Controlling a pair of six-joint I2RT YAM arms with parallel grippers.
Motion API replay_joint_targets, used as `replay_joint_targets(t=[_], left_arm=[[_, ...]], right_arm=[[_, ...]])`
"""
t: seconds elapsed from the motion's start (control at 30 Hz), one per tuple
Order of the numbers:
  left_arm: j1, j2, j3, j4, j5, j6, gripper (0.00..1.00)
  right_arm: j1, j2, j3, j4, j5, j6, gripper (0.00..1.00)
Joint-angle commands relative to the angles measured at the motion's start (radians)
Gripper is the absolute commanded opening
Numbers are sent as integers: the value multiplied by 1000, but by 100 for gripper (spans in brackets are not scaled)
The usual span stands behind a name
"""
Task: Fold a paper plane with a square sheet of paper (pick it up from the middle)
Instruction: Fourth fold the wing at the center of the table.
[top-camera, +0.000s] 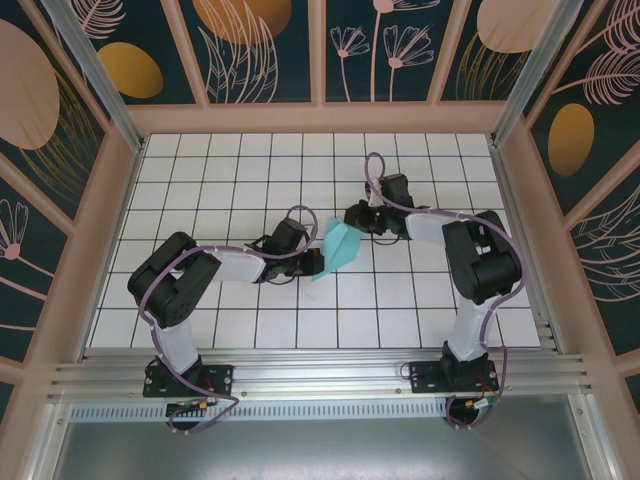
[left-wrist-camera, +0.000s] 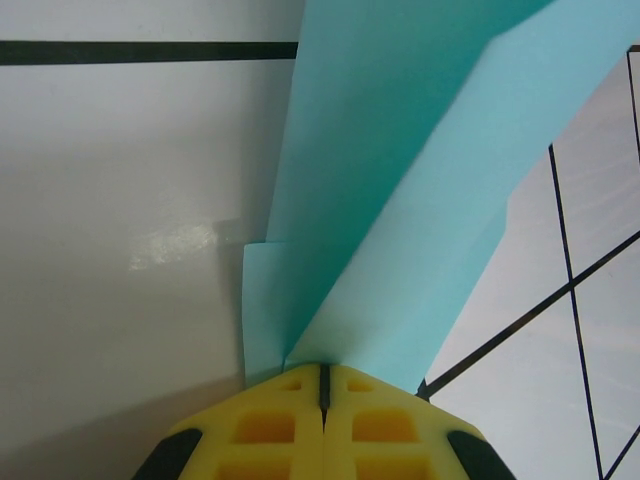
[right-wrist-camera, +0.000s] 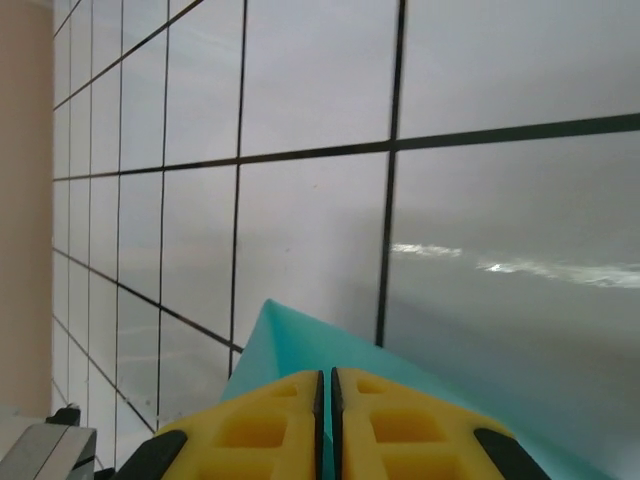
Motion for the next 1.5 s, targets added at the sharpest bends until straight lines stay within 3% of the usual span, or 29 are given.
replay_joint_targets(t=[0.0, 0.13, 0.23, 0.5, 0.67, 1.03, 1.3, 1.47], left_arm=[[11, 41, -46, -240, -93, 33, 0], [11, 39, -48, -238, -92, 29, 0], [11, 39, -49, -237, -92, 27, 0], [12, 42, -44, -239, -87, 26, 0], [11, 40, -46, -241, -87, 29, 0], [12, 41, -54, -240, -86, 36, 0], [11, 39, -53, -238, -82, 33, 0], [11, 42, -46, -239, -78, 33, 0]], right_arm=[[-26, -48, 12, -63, 66, -48, 16], [-50, -70, 43, -117, 84, -75, 17], [-47, -98, 31, -88, 28, -56, 18], [70, -69, -61, 51, -110, 32, 18], [104, -7, -127, 140, -102, 82, 16], [-16, 44, -67, 27, 44, -7, 15], [-117, 75, -4, -14, 31, -25, 15], [-118, -8, 13, -30, -13, -21, 16]])
